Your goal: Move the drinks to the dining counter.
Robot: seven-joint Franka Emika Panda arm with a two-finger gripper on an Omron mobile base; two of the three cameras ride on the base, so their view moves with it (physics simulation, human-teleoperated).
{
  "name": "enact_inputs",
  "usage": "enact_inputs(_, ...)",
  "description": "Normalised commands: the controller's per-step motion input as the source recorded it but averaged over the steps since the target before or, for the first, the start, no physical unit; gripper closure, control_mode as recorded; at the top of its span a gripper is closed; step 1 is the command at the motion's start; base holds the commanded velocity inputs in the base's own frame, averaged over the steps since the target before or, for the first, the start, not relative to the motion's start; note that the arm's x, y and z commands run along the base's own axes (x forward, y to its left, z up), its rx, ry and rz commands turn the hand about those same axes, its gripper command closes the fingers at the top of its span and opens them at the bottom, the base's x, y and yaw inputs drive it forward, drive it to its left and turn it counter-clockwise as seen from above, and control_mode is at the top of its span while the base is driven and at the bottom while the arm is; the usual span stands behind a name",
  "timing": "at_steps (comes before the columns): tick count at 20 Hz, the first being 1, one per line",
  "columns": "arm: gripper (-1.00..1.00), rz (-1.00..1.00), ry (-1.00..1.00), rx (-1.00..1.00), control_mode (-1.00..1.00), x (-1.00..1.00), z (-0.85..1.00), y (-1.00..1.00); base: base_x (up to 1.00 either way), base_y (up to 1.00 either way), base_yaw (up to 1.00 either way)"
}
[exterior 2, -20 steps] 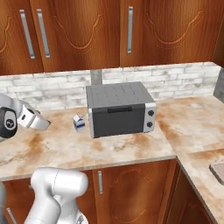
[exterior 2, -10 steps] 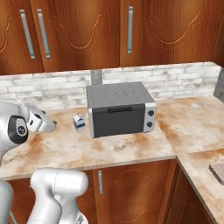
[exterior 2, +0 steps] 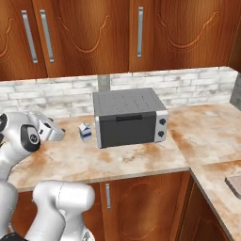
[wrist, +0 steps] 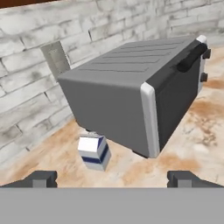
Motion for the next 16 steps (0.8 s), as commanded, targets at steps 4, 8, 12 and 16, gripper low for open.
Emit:
enact_inputs(4,-1.00,-0.04,0.00,0.00,-1.00,0.43,-0.22,0.32,0.00,0.00,0.00)
enact_inputs(8,-1.00,-0.12,-0.04,0.00,-1.00,0.26,-0.08,0.35,0.00,0.00,0.00)
enact_inputs(12,-1.00,-0.18,-0.03,0.00,-1.00,0.23,-0.11,0.27,0.00,0.00,0.00)
enact_inputs(16,-1.00,-0.20,-0.03,0.00,-1.00,0.17,-0.07,0.17,0.00,0.00,0.00)
